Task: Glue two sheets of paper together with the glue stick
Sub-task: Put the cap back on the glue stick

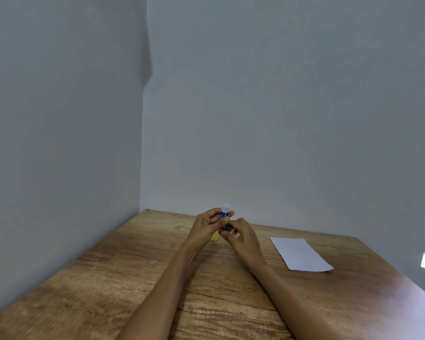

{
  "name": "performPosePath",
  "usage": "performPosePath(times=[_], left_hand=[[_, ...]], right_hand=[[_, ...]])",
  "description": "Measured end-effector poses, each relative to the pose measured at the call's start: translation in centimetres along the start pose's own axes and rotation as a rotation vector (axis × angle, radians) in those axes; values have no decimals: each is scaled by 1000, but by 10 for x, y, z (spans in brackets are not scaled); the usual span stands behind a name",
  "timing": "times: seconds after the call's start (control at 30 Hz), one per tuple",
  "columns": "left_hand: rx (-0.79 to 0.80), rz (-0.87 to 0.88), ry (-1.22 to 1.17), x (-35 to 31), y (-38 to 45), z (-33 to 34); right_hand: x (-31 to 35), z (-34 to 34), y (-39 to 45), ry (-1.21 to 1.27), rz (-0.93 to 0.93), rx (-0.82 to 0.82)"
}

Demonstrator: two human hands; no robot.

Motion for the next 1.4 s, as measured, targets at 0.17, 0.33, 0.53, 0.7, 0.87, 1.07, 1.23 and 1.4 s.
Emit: performPosePath(times=[0.17,0.33,0.53,0.7,0.87,1.07,1.23,1.4], left_hand=[[16,-5,20,3,0,6],[-6,0,-22,1,2,-1],[-32,7,-18,2,2,-6],[-29,-2,41,5,1,-2],[-164,10,107,2,-3,-22],[-372,-16,113,10,-6,-55],[-356,-29,146,16,-2,-55],[-343,-45,154,15,-2,-52]], right_hand=[[-3,-4,-1,-37,107,-137],[-2,8,-1,84,30,111],[-2,3,1,24,44,26],[-5,2,-1,-38,71,-25],[-23,11,1,-20,166,90],[-37,33,24,-339,234,323],[-36,53,43,-449,286,397],[-34,49,44,-428,319,309]])
Point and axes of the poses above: each hand's wrist, its own y-axis towards the middle knuckle, its own z-axis out of the palm, x = y × z, the point moved 6 cm from there along y, towards the middle knuckle, and after that the axes turned 4 degrees about -y, right-handed, at the moved point
